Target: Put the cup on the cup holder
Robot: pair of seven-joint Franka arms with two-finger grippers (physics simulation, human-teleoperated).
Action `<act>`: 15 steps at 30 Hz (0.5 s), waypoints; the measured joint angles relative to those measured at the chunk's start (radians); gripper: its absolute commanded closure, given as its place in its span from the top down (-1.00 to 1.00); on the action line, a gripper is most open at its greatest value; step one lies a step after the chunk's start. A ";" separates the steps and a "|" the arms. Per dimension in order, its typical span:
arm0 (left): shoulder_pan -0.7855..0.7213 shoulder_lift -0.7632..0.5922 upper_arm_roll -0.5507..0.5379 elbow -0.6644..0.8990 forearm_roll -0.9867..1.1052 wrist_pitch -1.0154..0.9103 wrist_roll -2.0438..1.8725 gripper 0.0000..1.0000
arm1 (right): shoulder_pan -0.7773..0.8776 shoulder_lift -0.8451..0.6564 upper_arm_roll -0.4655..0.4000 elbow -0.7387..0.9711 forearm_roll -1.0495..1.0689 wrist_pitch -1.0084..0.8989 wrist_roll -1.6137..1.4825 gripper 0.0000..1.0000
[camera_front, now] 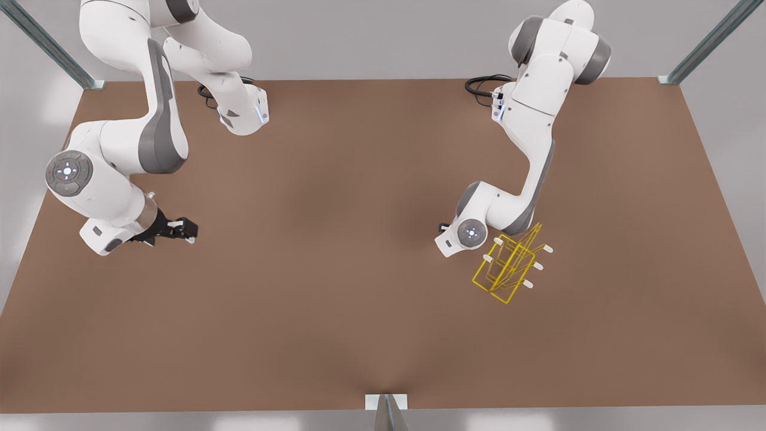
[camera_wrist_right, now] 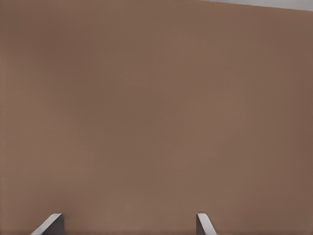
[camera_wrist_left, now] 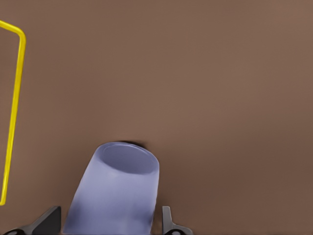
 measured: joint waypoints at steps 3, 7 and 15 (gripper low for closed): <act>-0.001 0.008 0.000 0.000 -0.003 0.008 0.017 1.00 | 0.000 0.000 0.000 0.000 0.004 0.000 0.000 1.00; -0.004 0.022 -0.001 -0.001 -0.005 0.021 0.035 1.00 | -0.002 0.002 -0.002 0.000 0.025 0.001 0.001 1.00; -0.016 0.029 -0.001 -0.020 -0.006 0.036 0.062 0.76 | -0.003 0.014 -0.002 0.001 0.037 0.007 0.000 1.00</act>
